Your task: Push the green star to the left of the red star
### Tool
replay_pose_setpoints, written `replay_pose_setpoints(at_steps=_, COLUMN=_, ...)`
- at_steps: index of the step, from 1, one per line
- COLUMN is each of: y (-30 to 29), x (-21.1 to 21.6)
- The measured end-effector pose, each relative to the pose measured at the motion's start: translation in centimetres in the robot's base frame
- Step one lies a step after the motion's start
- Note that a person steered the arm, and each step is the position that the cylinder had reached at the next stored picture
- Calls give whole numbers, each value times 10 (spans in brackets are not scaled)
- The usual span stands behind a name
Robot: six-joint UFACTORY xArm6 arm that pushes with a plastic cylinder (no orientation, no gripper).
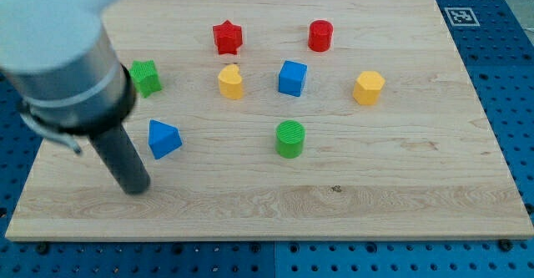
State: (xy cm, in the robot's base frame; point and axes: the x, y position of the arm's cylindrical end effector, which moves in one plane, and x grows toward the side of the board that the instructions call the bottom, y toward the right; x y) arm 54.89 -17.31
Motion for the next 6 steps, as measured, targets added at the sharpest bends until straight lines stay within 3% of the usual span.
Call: replay_pose_setpoints(at_steps=6, y=-23, x=-128)
